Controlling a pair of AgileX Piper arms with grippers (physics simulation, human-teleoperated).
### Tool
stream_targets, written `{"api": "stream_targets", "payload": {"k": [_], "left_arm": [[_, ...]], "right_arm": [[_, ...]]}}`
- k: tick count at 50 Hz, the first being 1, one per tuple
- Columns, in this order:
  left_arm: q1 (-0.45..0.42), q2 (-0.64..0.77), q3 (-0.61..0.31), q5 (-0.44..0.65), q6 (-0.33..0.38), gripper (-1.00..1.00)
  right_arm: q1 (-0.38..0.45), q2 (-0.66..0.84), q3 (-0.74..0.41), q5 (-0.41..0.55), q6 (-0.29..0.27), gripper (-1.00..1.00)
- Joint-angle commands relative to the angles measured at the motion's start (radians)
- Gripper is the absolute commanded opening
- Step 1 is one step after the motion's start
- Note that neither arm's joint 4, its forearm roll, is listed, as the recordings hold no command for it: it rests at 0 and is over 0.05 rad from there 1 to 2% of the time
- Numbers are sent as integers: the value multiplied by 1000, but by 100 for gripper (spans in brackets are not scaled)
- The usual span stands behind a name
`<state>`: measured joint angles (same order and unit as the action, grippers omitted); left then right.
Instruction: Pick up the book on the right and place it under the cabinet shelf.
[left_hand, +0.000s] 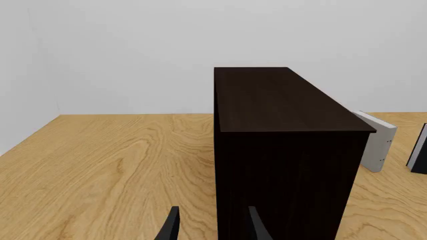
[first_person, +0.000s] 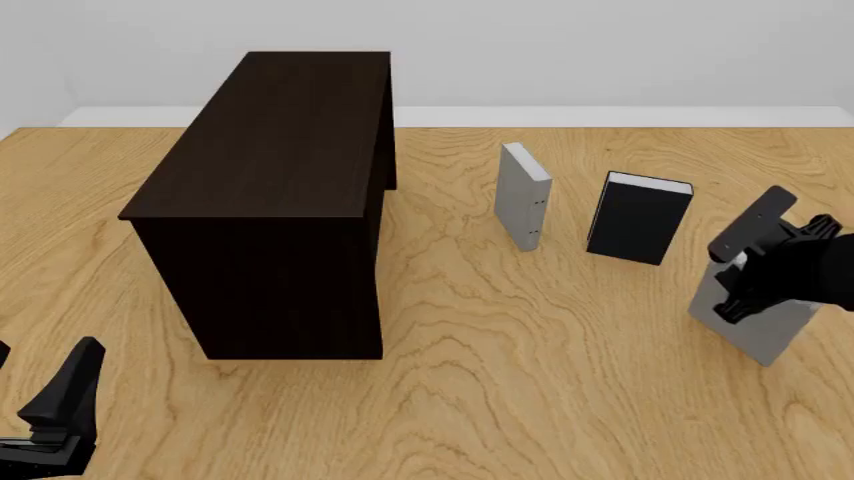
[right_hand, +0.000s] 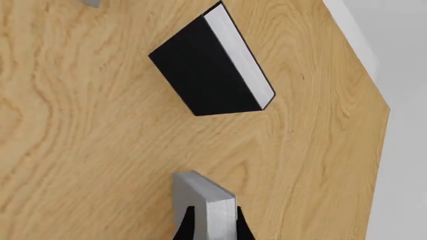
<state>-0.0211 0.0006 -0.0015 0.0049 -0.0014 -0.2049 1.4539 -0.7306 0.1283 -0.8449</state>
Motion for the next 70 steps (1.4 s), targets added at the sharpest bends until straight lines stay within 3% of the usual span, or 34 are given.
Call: {"api": "stream_targets", "payload": {"k": [1,20,26,29,38,43,51,55,58,65,70], "left_arm": [[0,0,0,0,0,100],[0,0,0,0,0,100],[0,0,0,0,0,100],[0,0,0,0,0,100],[0,0,0,0,0,100],[0,0,0,0,0,100],[0,0,0,0,0,100],[0,0,0,0,0,100],[1,0,1,0,0,100],[1,0,1,-1,0,100],[1,0,1,-1,0,100]], "right_arm": [[25,-57,-15,46,61,-100],[44,-193,-38,160,71,-100],[89,-249,-43,207,115,-100],[135,-277,-65,242,195,-100],[208,-335,-63,280,314,-100],[268,-376,-86,321,417,-100],[342,-436,-64,331,493,-100],[418,-483,-59,347,592,-100],[431,-488,-55,338,607,-100],[488,-493,-35,288,731,-100],[525,-518,-14,258,789,-100]]}}
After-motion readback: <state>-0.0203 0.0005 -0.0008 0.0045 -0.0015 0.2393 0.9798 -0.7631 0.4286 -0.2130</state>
